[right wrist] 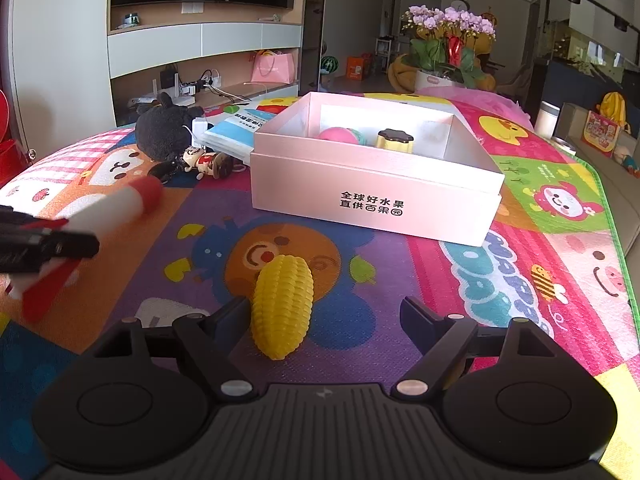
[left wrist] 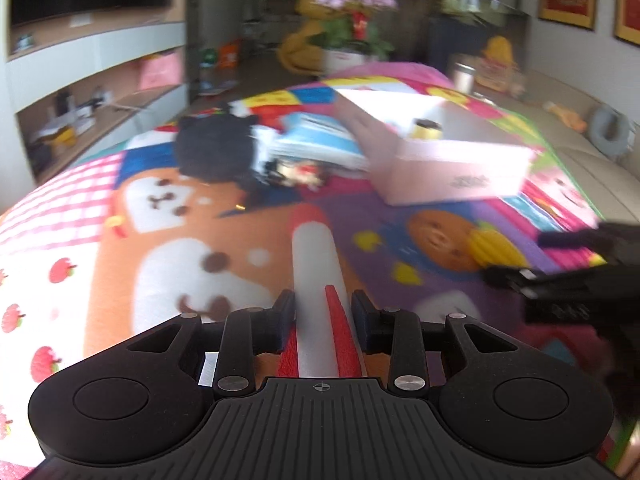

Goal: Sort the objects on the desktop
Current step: 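Grasp the rocket with the left gripper while the right gripper approaches the yellow corn, then grasp the yellow corn toy with the right gripper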

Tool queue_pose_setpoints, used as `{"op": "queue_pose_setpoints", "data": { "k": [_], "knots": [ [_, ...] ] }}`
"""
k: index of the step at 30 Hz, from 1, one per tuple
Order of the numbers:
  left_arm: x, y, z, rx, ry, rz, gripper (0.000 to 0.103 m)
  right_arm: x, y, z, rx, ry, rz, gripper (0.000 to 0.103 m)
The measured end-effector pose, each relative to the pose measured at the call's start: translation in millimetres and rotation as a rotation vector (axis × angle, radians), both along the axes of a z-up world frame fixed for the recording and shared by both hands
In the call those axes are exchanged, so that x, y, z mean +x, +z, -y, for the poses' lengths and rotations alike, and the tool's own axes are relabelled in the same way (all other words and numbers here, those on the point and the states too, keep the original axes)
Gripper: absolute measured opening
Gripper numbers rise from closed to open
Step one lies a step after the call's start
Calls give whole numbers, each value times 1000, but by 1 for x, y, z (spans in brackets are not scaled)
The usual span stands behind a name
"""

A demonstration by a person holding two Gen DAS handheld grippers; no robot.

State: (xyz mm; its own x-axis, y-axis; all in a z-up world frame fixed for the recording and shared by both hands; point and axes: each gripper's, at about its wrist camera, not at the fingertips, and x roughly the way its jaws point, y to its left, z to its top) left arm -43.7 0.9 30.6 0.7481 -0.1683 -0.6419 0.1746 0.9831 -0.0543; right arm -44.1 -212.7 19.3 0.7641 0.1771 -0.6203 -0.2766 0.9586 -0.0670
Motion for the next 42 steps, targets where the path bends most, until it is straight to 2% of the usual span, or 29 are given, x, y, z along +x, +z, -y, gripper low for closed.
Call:
{"op": "queue_pose_setpoints", "data": {
  "k": [2, 7, 9, 13, 17, 23, 27, 30, 31, 32, 36, 38, 42],
  "knots": [
    [-3, -3, 4, 6, -8, -13, 38, 0, 0, -1, -7, 3, 0, 82],
    [-7, -10, 0, 4, 22, -21, 50, -3, 0, 0, -62, 18, -10, 84],
    [-7, -10, -1, 5, 34, -21, 72, -7, -1, 2, -102, 16, 8, 86],
    [-8, -12, -5, -4, 43, -18, 78, -10, 0, 7, -142, -5, 25, 86],
    [-10, -13, -7, -22, 55, -22, 96, -10, 1, 9, -131, -15, 15, 86],
    [-13, -15, -9, -24, 59, -13, 97, -3, 6, 8, 66, 5, -91, 86],
    [-14, -16, -9, -28, 56, -13, 101, 3, 8, -6, 139, -6, -123, 86],
    [-15, -17, -9, -34, 62, -12, 102, 7, 7, -16, 119, -28, -131, 81],
    [-15, -17, -10, -42, 65, -14, 103, 8, 6, -17, 115, -32, -142, 73],
    [-16, -17, -10, -46, 67, -14, 103, 7, 5, -18, 106, -35, -135, 71],
    [-16, -18, -8, -30, 68, -16, 103, -5, 6, -14, 82, -34, -132, 72],
    [-15, -18, -5, -14, 69, -18, 103, -13, 6, -10, 69, -40, -125, 78],
    [-15, -19, -1, 17, 65, -21, 103, -28, 2, -4, 55, -55, -121, 80]
  ]
}}
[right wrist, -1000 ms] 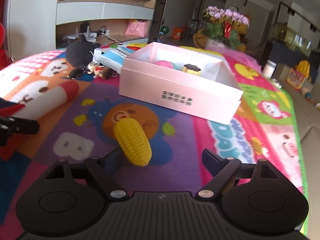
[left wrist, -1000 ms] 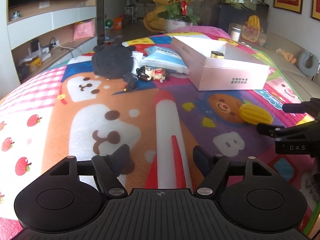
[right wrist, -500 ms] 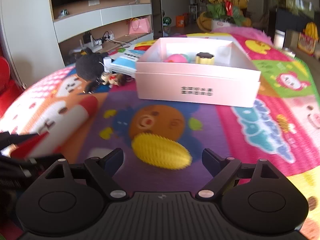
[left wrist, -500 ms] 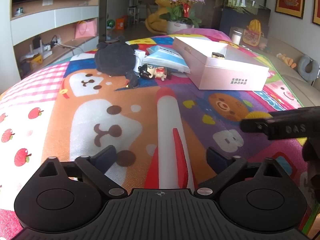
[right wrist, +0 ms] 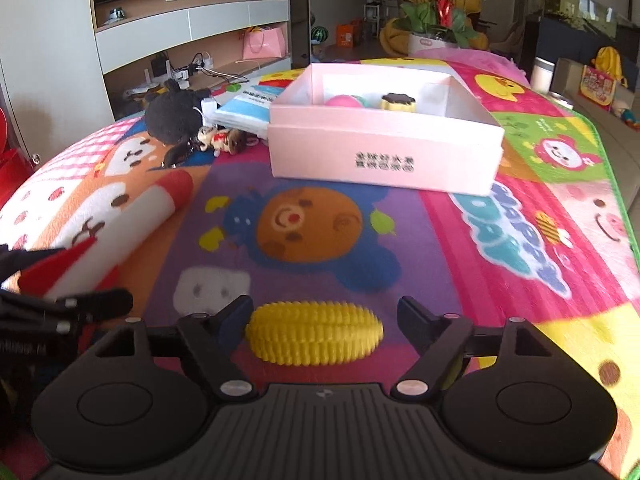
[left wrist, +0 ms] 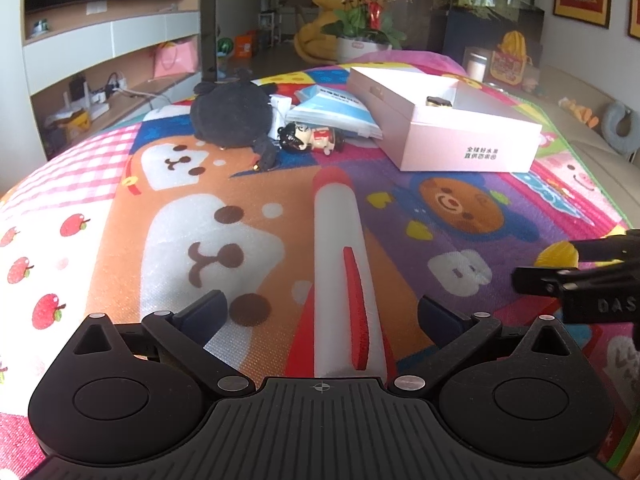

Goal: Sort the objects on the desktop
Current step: 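Grasp the yellow corn toy with the right gripper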

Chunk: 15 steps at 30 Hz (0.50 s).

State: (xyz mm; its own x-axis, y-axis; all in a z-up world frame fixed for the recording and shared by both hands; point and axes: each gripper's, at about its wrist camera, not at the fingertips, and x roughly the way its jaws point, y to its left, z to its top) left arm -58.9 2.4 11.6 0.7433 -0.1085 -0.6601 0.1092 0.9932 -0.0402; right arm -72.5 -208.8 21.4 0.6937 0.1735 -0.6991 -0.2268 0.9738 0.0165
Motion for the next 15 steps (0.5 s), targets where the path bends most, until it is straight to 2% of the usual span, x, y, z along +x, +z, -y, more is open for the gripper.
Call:
{"op": "queue_pose_setpoints", "data": {
  "k": [7, 9, 10, 15],
  "knots": [
    [1, -1, 4, 33, -6, -10, 103, -12, -2, 4, -10, 9, 50, 80],
    [1, -1, 4, 33, -7, -10, 103, -14, -2, 1, -24, 29, 67, 75],
    [1, -1, 4, 35, -8, -10, 103, -15, -2, -1, -25, 48, 72, 67],
    [0, 0, 3, 32, -11, -7, 103, -17, -1, -5, -33, 71, 80, 66]
  ]
}}
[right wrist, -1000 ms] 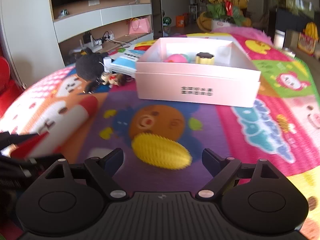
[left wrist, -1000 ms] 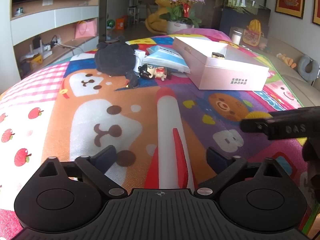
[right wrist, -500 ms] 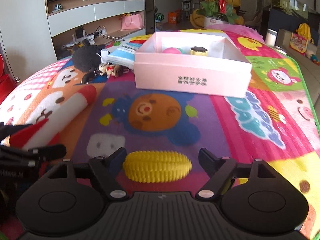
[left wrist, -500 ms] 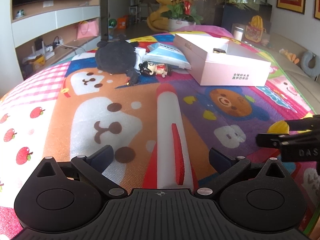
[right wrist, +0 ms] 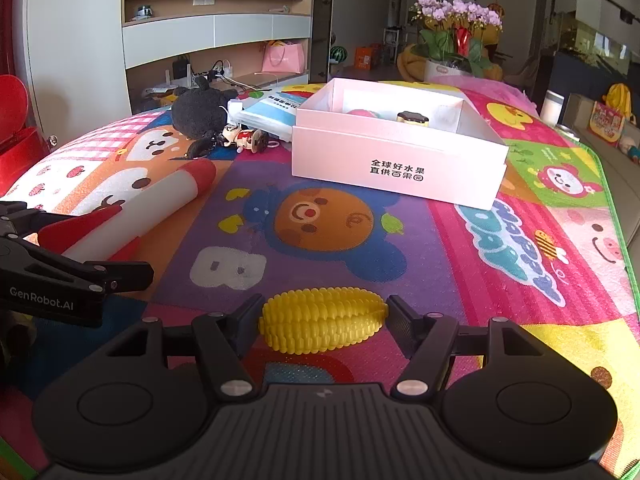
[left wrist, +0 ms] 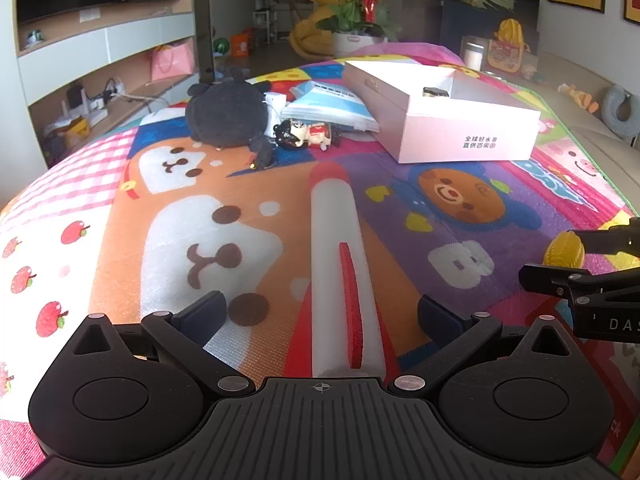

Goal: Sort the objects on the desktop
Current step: 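Grasp the yellow corn toy with the right gripper, then lower the rocket and corn into the pink box and open both grippers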

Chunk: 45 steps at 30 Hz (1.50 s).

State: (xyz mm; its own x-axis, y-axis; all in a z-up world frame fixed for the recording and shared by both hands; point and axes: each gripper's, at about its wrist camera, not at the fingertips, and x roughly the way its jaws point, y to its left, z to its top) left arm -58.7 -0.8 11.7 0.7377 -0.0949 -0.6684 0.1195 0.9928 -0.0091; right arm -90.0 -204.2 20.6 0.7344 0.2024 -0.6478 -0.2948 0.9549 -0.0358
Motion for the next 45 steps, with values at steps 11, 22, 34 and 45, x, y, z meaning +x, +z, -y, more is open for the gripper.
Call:
{"op": "queue_pose_setpoints", "data": {
  "k": [11, 22, 34, 45],
  "knots": [
    [13, 9, 10, -13, 5, 18, 59, -1, -1, 2, 12, -4, 5, 66],
    [-15, 37, 33, 34, -81, 87, 34, -9, 21, 26, 43, 15, 9, 66],
    [63, 132, 96, 27, -201, 297, 34, 15, 142, 97, 142, -85, 378, 66],
    [211, 89, 190, -8, -265, 189, 37, 73, 154, 150, 146, -208, 430, 66]
  ]
}}
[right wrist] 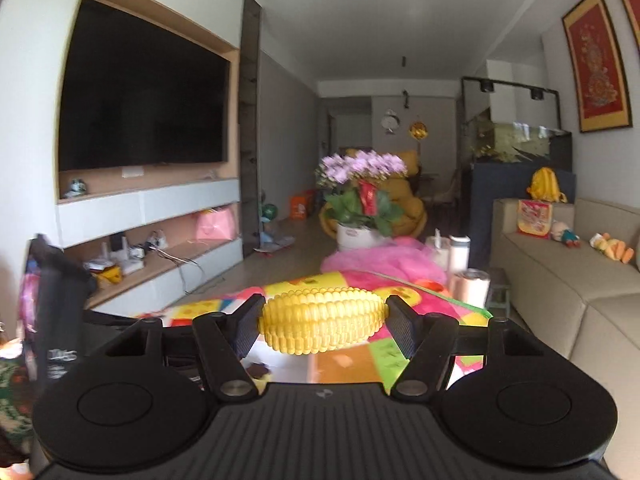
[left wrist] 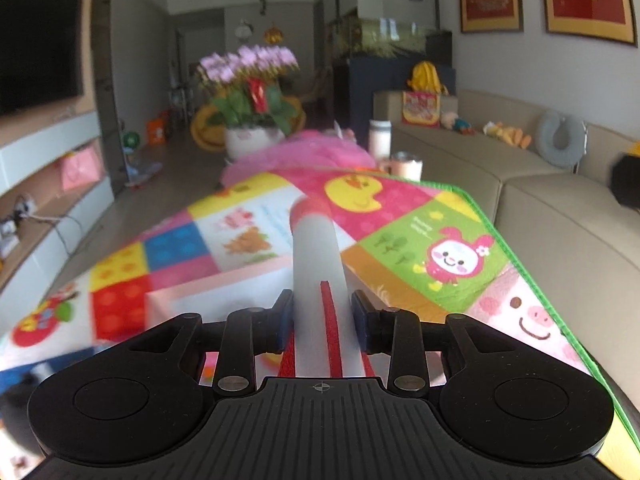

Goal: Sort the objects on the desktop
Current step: 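Lower the rocket and corn into the pink box and open both grippers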

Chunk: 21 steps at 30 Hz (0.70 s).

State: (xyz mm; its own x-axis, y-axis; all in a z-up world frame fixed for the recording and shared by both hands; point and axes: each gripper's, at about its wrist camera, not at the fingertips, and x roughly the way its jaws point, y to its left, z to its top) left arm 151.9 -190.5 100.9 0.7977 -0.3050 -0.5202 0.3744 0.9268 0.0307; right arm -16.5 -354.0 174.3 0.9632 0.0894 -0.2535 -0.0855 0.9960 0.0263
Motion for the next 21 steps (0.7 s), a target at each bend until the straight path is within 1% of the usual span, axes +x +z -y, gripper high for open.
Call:
{"op": "queue_pose_setpoints", "data": {
  "k": [1, 2, 3, 4, 7, 8, 9, 11, 13, 17, 19, 21],
  "knots": [
    [8, -6, 3, 5, 1, -25, 41, 5, -5, 4, 2, -13, -16, 66],
    [13, -12, 5, 8, 0, -48, 50, 9, -10, 7, 6, -25, -32, 66],
    [14, -16, 3, 6, -2, -57, 56, 12, -15, 9, 10, -33, -46, 66],
    [13, -17, -1, 0, -1, -54, 59, 15, -20, 11, 13, -39, -58, 66],
    [-6, -12, -24, -34, 13, -20, 73, 24, -30, 17, 17, -53, -84, 66],
    [-16, -9, -34, -44, 17, -1, 81, 26, -33, 17, 21, -53, -91, 66],
    [-28, -7, -45, -46, 25, 22, 87, 28, -35, 17, 24, -52, -97, 66],
    [-52, -4, -63, -28, 38, 63, 94, 33, -37, 14, 31, -38, -107, 66],
    [-76, -7, -81, -1, 57, 75, 95, 37, -40, 5, 43, -11, -125, 66],
    [-113, -25, -115, 30, 114, 17, 97, 51, -44, -25, 73, 78, -177, 66],
    [-126, -35, -133, 17, 159, -20, 97, 64, -45, -43, 110, 122, -221, 66],
    [-136, -44, -152, -18, 202, -56, 100, 76, -46, -60, 120, 148, -265, 66]
  ]
}}
